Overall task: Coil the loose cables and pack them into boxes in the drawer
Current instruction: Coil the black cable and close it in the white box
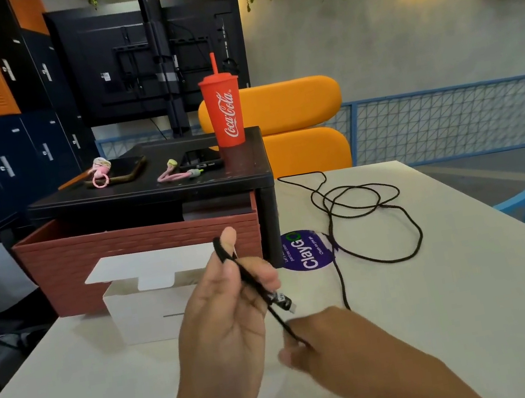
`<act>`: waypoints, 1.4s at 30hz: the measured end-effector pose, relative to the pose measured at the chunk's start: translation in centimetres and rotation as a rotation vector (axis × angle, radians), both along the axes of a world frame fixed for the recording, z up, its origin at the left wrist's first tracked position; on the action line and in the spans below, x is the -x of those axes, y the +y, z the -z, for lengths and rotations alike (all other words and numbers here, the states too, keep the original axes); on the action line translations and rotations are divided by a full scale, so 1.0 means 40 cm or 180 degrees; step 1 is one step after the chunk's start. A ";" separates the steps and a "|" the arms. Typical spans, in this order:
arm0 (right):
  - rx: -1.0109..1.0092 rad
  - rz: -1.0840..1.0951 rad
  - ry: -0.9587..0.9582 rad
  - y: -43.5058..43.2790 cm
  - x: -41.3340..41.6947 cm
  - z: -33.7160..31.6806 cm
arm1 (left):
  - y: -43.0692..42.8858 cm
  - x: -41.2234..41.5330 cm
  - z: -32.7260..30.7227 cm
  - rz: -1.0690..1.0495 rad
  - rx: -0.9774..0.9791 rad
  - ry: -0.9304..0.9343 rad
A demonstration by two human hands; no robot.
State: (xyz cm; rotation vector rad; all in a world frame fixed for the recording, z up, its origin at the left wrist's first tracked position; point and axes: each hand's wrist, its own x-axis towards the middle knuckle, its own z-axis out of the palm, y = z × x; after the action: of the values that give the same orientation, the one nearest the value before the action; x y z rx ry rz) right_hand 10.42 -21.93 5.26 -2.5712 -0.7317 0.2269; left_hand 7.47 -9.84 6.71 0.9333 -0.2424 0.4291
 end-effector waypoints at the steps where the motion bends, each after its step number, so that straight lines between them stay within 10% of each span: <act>1: 0.0080 -0.0120 0.0131 0.005 0.009 -0.006 | 0.001 -0.006 0.009 -0.0177 -0.0312 0.0006; 11: -0.0477 -0.0280 -0.0309 -0.059 0.007 -0.048 | 0.004 -0.031 0.078 -0.0997 -0.3418 0.0206; 19: -0.2284 0.0410 -0.1064 -0.096 -0.014 -0.055 | -0.020 -0.001 0.023 0.1075 -0.1796 0.1187; 27: -0.2435 -0.0184 -0.0494 -0.057 -0.020 -0.019 | -0.008 -0.003 0.013 0.1959 0.0348 0.1224; 42: -0.0988 -0.0055 -0.1208 -0.048 -0.025 -0.008 | 0.028 -0.019 0.014 0.1956 -0.0066 0.1424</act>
State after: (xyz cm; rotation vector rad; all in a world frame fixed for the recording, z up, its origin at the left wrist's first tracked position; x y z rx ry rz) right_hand 11.40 -23.85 5.58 -2.3301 -0.8465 -0.3541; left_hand 8.24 -8.70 6.16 0.8994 -0.1133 -0.3483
